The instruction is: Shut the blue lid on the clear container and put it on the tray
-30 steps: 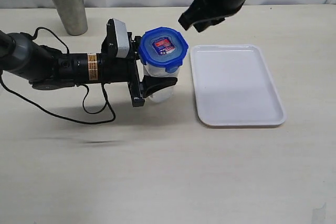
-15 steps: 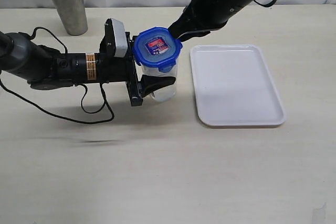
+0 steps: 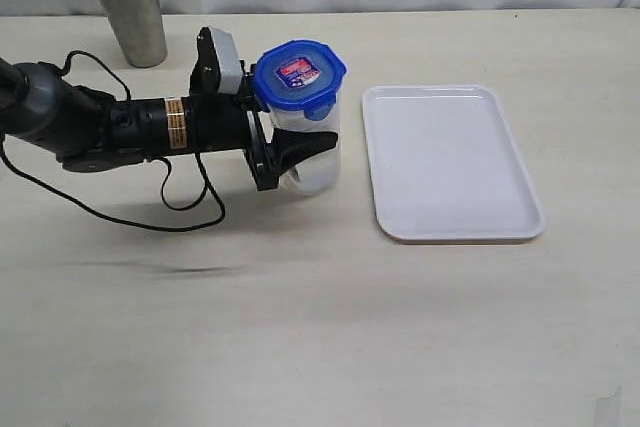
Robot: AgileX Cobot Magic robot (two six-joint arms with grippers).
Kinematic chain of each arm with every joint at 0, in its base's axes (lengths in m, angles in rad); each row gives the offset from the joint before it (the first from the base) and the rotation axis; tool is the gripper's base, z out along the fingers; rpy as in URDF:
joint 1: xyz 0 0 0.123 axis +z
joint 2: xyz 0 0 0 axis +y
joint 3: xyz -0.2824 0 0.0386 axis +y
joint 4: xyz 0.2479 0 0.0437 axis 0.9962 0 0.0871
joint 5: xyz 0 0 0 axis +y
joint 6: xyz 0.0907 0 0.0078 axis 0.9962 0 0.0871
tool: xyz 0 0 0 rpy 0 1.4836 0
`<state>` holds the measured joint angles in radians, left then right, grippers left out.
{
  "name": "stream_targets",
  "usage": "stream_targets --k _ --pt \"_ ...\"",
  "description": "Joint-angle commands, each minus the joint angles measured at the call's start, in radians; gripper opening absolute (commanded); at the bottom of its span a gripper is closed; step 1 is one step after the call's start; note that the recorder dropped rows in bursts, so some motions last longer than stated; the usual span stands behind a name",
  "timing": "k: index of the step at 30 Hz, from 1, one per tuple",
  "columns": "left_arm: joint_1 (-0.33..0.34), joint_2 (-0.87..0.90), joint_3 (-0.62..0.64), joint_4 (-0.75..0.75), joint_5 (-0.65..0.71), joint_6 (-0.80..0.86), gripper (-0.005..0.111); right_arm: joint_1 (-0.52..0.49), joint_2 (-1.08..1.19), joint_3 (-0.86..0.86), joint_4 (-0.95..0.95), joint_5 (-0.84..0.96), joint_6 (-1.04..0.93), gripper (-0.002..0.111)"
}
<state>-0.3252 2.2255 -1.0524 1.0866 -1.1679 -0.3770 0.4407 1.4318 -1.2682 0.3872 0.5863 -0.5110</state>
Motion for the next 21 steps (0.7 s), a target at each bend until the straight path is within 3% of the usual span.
stream_targets --k 1,4,6,12,21 --pt "-0.001 -0.012 -0.008 -0.072 -0.053 -0.055 0.0 0.005 -0.256 0.271 0.0 -0.348 0.033 0.004" --pt "-0.001 -0.012 -0.008 -0.106 -0.053 -0.064 0.0 0.005 -0.47 0.515 0.0 -0.647 0.043 0.004" --pt "-0.001 -0.012 -0.008 -0.113 -0.053 -0.064 0.0 0.005 -0.596 0.658 0.0 -0.724 0.054 0.004" --pt "-0.001 -0.012 -0.008 -0.106 -0.053 -0.064 0.0 0.005 -0.905 0.86 0.0 -0.714 0.16 0.004" --pt "-0.001 -0.012 -0.008 -0.106 -0.053 -0.064 0.0 0.005 -1.139 0.898 0.0 -0.644 0.16 0.004"
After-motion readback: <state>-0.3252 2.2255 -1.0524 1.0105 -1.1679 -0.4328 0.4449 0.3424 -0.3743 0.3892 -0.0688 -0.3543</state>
